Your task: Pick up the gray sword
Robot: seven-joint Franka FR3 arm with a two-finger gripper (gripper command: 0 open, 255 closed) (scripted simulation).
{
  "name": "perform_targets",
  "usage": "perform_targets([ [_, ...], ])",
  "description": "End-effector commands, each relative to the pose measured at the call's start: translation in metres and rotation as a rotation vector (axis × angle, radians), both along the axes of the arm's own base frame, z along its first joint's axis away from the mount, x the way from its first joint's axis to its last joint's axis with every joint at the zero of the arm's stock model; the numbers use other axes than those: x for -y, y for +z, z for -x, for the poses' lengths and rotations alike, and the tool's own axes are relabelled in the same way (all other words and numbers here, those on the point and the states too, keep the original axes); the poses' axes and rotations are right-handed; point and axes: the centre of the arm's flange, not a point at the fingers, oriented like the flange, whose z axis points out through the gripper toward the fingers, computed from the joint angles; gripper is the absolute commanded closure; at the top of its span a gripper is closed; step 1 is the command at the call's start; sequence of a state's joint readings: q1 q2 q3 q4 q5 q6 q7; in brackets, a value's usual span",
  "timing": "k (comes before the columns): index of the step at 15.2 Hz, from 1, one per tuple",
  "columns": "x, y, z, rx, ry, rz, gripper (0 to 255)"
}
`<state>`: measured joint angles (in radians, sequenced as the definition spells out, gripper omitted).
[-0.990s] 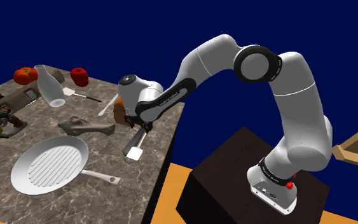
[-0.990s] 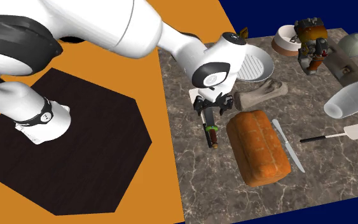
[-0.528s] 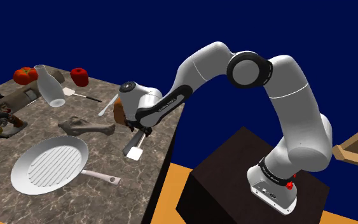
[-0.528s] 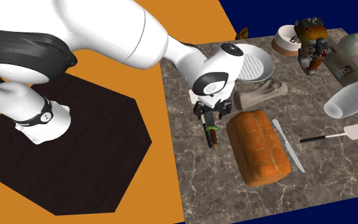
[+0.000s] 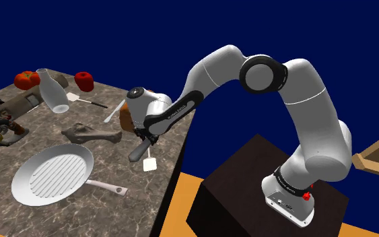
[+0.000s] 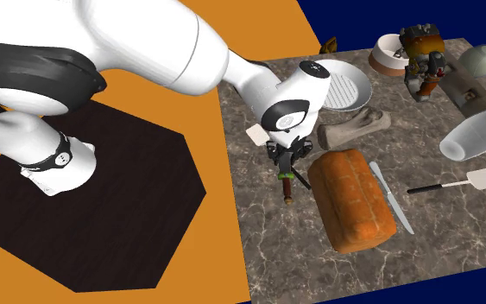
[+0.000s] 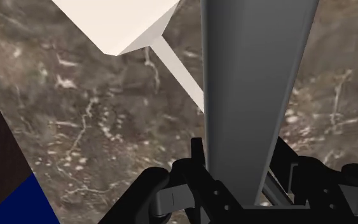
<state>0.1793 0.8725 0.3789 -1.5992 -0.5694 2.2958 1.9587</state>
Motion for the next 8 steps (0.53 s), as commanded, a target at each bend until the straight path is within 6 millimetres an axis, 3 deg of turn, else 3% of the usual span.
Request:
perform_targets([
  [1, 0.000, 0.000, 0.000, 0.000, 0.000, 0.000, 255],
  [3, 0.000, 0.000, 0.000, 0.000, 0.000, 0.000, 255],
  [8, 0.000, 0.027, 0.000, 0.000, 0.000, 0.000, 255],
])
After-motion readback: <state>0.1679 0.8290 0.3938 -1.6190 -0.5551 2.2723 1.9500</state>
